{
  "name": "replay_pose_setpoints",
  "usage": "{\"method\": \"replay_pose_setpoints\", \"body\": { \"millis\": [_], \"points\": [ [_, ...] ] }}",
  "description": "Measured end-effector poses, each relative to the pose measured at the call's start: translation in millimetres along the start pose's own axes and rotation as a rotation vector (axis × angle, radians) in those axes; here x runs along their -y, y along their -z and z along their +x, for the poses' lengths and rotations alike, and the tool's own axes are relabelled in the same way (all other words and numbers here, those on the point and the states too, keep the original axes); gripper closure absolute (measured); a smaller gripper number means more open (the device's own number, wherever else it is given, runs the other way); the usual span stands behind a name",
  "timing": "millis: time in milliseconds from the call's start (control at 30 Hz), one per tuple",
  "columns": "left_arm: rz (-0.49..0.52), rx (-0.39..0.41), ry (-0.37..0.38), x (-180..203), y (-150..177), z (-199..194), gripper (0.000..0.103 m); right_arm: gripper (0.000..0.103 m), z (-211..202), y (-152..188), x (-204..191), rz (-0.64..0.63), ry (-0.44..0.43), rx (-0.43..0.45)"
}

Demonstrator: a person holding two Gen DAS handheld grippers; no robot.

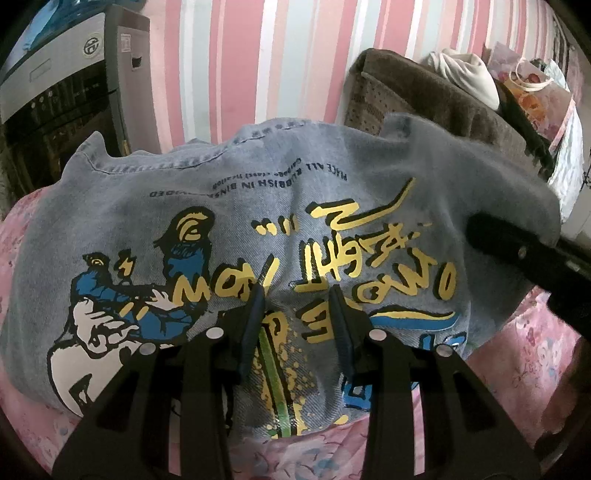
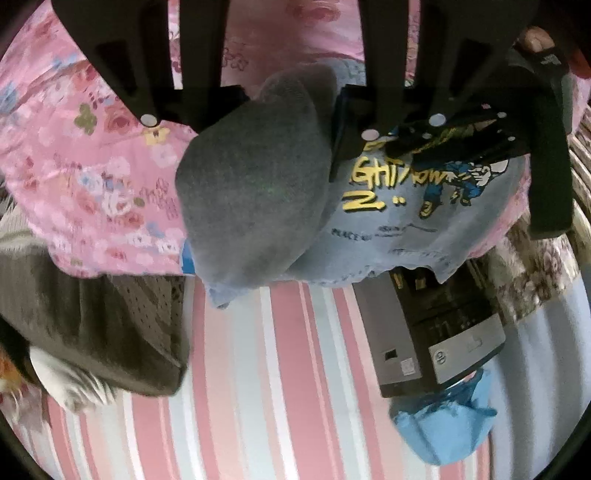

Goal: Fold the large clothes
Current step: 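Fold the jacket in half with both grippers, lifting it over onto itself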

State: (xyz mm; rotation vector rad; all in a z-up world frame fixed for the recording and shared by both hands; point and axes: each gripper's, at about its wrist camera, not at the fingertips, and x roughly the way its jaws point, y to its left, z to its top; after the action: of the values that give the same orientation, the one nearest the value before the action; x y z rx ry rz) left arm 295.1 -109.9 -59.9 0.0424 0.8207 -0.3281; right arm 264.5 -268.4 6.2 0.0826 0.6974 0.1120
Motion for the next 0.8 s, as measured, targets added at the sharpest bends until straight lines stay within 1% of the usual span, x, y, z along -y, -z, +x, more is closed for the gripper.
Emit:
{"method": "replay_pose_setpoints", "body": {
  "millis": [67, 100, 200, 233, 300, 333, 367, 400, 467, 600, 733, 800],
  "points": [
    [0.02, -0.005, 0.005, 0.4, -0.9, -0.9, 0.07, 0.07, -3.4, -4.7, -8.9, -0.02, 0.005, 0.003],
    [0.021, -0.012, 0.021, -2.7, -2.3, -2.5, 0.07, 0.07, -5.3, -7.1, -13.5, -0.033, 0.008, 0.006],
    [-0.029, -0.039, 0.086, -21.4, -7.6, -11.9, 0.071, 0.071, -8.2, -12.7, -26.0, -0.069, 0.019, 0.011],
    [-0.043, -0.038, 0.088, -27.9, -8.4, -16.7, 0.071, 0.071, -9.1, -14.8, -30.5, -0.079, 0.021, 0.014],
    [-0.056, -0.018, 0.082, -43.2, -8.9, -31.3, 0.065, 0.071, -11.0, -18.4, -39.0, -0.09, 0.028, 0.019],
    [-0.047, 0.0, 0.072, -52.7, -8.6, -41.9, 0.054, 0.072, -11.7, -20.2, -44.5, -0.097, 0.03, 0.021],
    [-0.035, 0.014, 0.056, -59.3, -8.2, -49.2, 0.044, 0.072, -12.4, -21.5, -49.5, -0.103, 0.032, 0.024],
    [-0.021, 0.04, 0.02, -69.8, -6.8, -59.0, 0.043, 0.072, -12.5, -23.0, -54.8, -0.109, 0.032, 0.027],
    [-0.007, 0.056, -0.01, -85.7, -4.3, -69.1, 0.041, 0.073, -14.2, -26.2, -66.7, -0.12, 0.026, 0.035],
    [-0.024, 0.063, -0.051, -124.1, 2.7, -82.9, 0.041, 0.074, -17.2, -31.5, -93.3, -0.139, 0.004, 0.067],
    [-0.038, 0.056, -0.075, -156.3, 10.4, -89.8, 0.041, 0.076, -13.0, -33.7, -131.4, -0.193, -0.032, 0.079],
    [-0.045, 0.06, -0.088, -166.5, 10.4, -92.6, 0.041, 0.076, -8.2, -35.0, -152.3, -0.219, -0.054, 0.077]
  ]
}}
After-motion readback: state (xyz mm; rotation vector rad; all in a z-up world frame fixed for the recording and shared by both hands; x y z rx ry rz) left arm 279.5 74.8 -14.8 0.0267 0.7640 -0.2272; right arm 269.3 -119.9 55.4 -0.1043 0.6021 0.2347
